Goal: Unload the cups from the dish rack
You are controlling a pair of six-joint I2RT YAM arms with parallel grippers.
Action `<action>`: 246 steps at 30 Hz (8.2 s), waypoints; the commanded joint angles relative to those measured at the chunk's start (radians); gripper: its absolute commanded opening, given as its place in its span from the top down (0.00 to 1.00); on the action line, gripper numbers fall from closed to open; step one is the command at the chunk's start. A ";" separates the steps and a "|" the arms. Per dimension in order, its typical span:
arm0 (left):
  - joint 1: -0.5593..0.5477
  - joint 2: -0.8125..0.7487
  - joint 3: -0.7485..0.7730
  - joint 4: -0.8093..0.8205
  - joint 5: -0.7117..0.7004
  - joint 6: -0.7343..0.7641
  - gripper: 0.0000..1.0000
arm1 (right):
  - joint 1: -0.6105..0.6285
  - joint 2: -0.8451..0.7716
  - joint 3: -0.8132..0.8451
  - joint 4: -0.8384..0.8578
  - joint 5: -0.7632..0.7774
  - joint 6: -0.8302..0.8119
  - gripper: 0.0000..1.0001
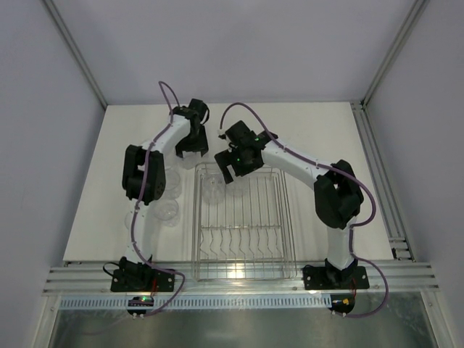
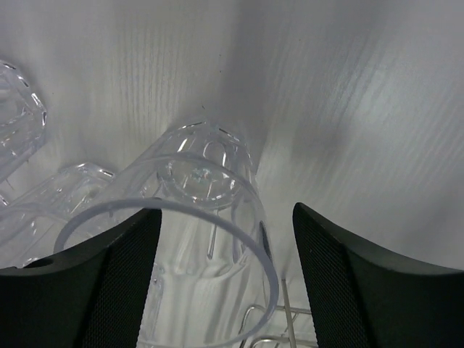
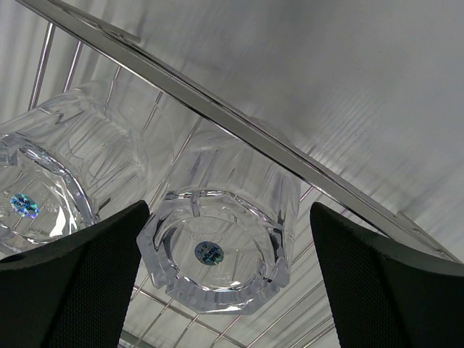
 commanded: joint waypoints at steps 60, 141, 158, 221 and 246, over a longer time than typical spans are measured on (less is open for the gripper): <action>-0.262 -0.924 -1.108 1.707 0.902 -0.968 0.46 | -0.403 -0.704 -0.701 0.990 -0.938 0.929 0.96; 0.024 0.069 0.236 0.001 0.175 0.012 0.66 | 0.172 0.076 0.146 0.011 -0.004 -0.088 0.00; 0.033 -0.170 0.086 0.093 0.272 -0.054 0.21 | 0.165 0.062 0.074 0.078 0.020 -0.052 0.40; -0.186 -0.732 -1.066 1.727 1.114 -1.060 0.87 | -0.309 -0.711 -0.601 0.532 -0.842 0.364 0.90; -0.056 -0.087 0.269 0.128 0.453 -0.166 1.00 | -0.309 -0.785 -0.571 0.295 -0.612 0.232 0.00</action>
